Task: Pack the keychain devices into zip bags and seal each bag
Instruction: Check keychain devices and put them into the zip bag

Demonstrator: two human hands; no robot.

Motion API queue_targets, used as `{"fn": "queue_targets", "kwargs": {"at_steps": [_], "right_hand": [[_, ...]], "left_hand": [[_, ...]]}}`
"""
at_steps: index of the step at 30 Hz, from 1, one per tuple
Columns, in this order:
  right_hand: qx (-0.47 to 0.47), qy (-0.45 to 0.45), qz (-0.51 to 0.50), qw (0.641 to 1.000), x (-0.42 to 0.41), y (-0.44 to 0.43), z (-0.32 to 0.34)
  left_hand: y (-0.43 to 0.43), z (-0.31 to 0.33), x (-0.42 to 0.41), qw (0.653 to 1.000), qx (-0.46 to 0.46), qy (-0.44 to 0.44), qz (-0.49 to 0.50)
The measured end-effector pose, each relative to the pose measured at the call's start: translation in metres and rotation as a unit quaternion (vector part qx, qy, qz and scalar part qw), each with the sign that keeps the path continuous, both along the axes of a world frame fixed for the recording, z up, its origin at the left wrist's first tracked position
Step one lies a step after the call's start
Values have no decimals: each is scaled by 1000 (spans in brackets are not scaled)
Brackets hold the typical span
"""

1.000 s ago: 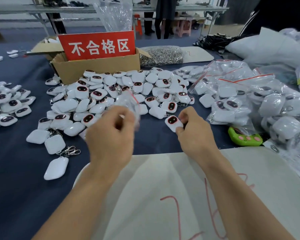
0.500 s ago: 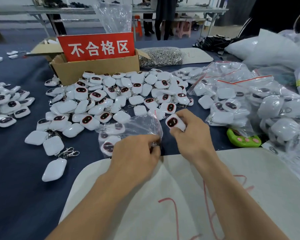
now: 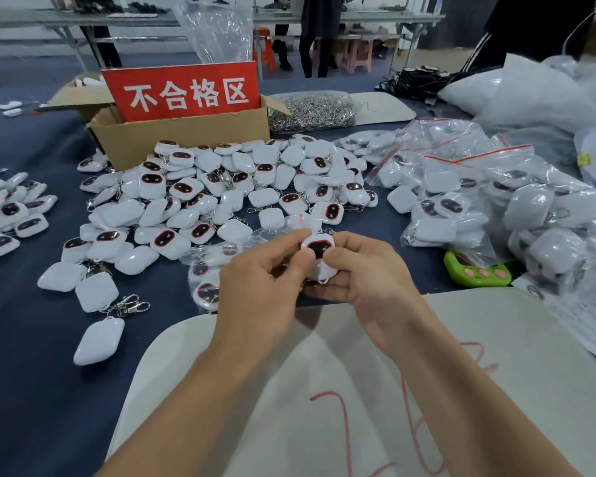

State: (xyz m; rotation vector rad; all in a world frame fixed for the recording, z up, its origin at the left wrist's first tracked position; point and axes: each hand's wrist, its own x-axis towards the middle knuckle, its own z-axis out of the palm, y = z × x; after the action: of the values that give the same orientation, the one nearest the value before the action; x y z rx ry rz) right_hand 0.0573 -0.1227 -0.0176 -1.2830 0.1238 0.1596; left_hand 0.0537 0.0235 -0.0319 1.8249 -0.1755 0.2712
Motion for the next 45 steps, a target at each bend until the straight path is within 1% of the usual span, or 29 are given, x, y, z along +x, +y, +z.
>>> {"fn": "queue_targets", "kwargs": {"at_steps": [3,10,13,15,20,23,26,32,35,40,45], "right_hand": [[0,-1,9,1000,-1,1,0],[-51,-39,11,998,-1,1,-1],[-77,-53,-9,996,-2,2,-2],[-87,-50,-21,995,-2,3,-3],[-66,-40,10,997,-2,0,-3],[-69,-58,29,996,-4,0,-4],[-79,-52,40,995,-4,-1,-6],[-90,-38,56,994,-4,-2,-6],[-94,-44,50,993,-3,-2,-7],[-115,-46,22,992,-1,2,-7],[-99,-46,48,993,0,3,-4]], "left_hand": [[2,-1,3,1000,-14,-10,-20],[4,-6,10,998,-49,0,-42],[4,-6,11,999,-40,-7,-35],[3,-5,10,999,-36,4,-31],[1,-4,4,1000,-1,20,-13],[0,-3,3,1000,-5,25,4],[-1,-2,4,999,-25,36,3],[-2,-5,5,999,-4,33,6],[-1,-4,5,1000,4,21,9],[0,-3,4,999,-9,36,6],[2,0,2,1000,5,3,13]]}}
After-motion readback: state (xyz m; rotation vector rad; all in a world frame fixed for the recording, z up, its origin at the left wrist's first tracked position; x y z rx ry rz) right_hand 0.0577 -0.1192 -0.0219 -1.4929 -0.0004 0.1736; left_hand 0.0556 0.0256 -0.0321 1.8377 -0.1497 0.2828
